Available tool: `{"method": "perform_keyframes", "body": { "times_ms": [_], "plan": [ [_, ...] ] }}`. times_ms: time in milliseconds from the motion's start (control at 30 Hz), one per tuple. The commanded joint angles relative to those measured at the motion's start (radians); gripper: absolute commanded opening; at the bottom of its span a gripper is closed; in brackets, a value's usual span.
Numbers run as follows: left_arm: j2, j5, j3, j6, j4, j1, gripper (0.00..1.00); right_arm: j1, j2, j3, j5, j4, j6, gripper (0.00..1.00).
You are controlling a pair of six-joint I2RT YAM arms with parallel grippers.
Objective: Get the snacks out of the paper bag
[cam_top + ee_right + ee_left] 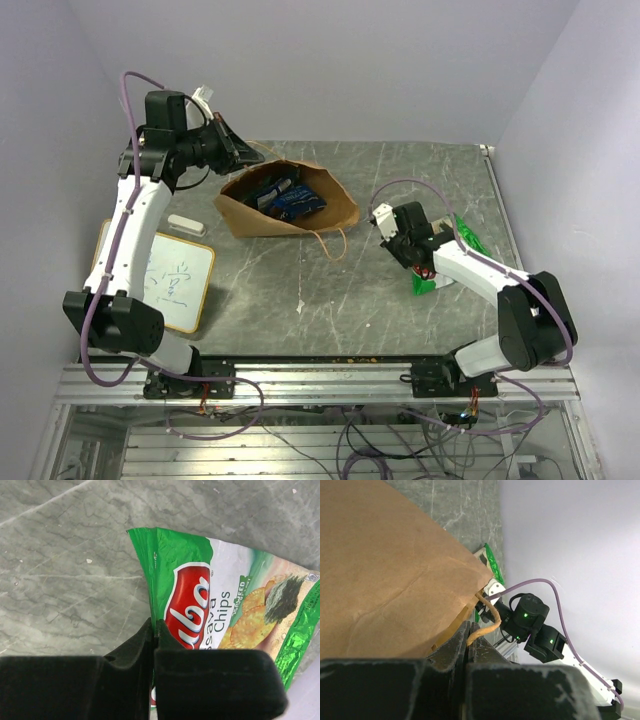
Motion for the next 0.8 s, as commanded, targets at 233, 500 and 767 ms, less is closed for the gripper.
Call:
{"method": "perform_keyframes", "body": {
  "times_ms": [233,500,767],
  "plan": [
    [-0.035,0.028,-0.021,-0.008,0.04,0.006,0.07,-0.06,0.011,0.004,-0.029,0.091,0.025,0.06],
    [-0.034,0.032,-0.019,-0.007,0.034,0.009,0.07,-0.061,-0.109,-0.011,-0.224,0.151,0.024,0.33],
    [-0.077,0.043,-0.102,-0.021,0.059,0.008,0.07,-0.059,-0.283,0.0,-0.379,0.208,-0.043,0.56]
  ]
}}
